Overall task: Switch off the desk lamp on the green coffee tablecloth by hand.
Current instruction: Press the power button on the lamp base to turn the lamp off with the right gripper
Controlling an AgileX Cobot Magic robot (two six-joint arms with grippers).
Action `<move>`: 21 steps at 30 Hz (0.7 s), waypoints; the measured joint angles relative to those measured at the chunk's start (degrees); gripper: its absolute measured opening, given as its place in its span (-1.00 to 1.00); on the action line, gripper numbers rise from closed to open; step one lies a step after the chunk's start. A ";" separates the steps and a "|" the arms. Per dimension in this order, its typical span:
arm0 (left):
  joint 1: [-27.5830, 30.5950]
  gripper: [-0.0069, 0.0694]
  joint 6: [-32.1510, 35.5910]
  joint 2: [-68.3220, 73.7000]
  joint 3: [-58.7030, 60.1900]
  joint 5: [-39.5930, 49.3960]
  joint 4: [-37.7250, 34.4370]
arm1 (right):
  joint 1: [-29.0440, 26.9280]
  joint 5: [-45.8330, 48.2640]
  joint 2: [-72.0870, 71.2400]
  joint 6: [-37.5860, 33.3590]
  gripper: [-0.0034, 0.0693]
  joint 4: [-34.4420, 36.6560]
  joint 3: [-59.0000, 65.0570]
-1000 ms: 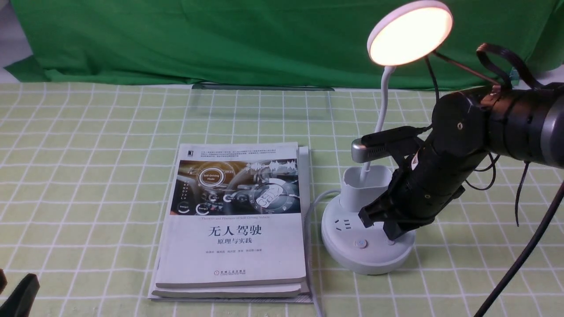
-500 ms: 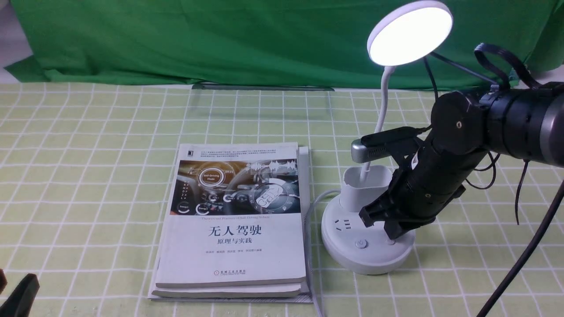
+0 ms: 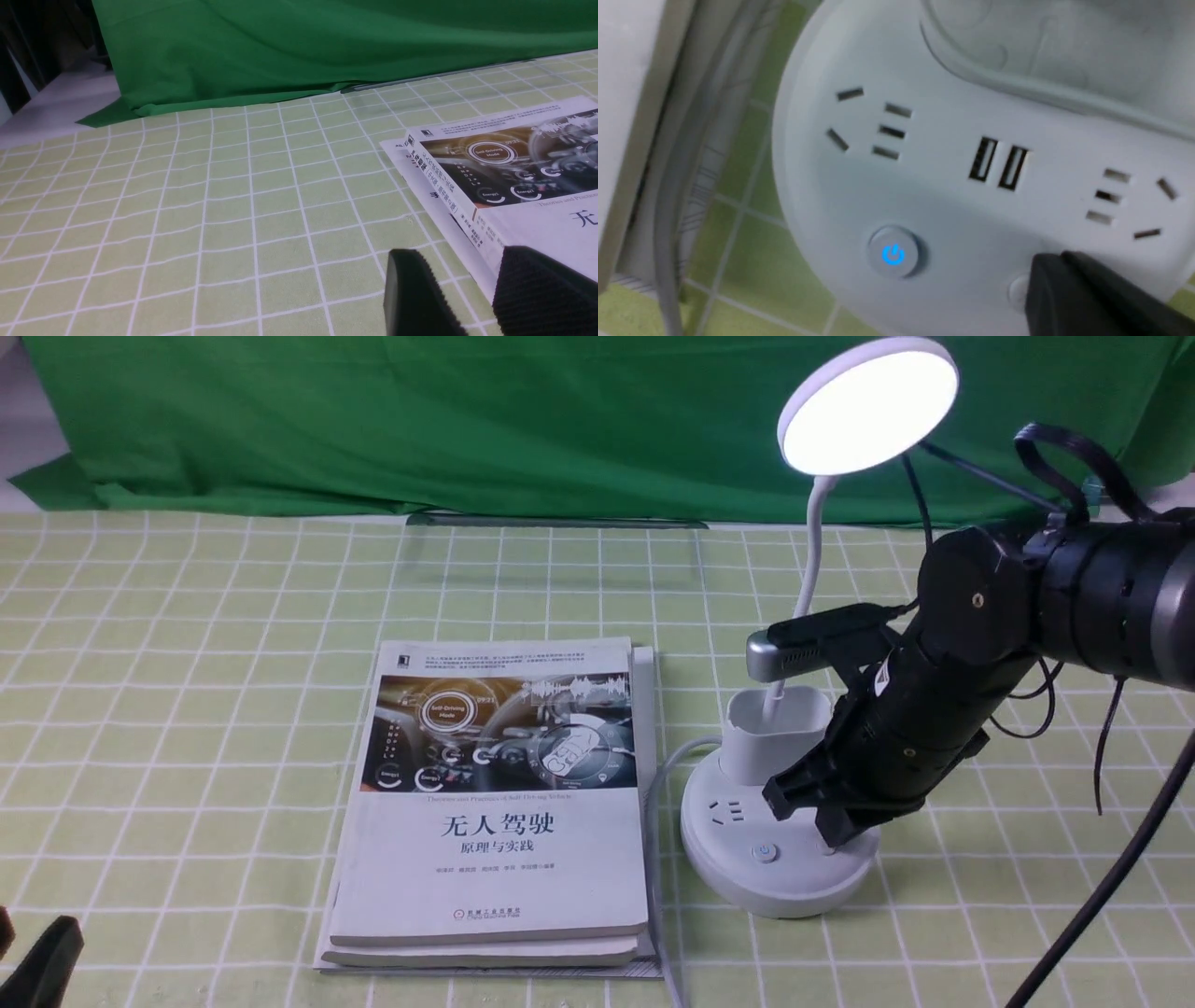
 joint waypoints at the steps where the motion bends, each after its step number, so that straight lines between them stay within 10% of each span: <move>1: 0.00 -0.18 0.00 0.00 0.00 0.00 0.00 | 0.00 -0.23 0.13 0.00 -0.79 0.13 -0.24; 21: 0.00 -0.18 0.00 0.00 0.00 0.00 0.00 | 0.00 0.08 -6.07 -0.04 -0.79 -0.48 0.08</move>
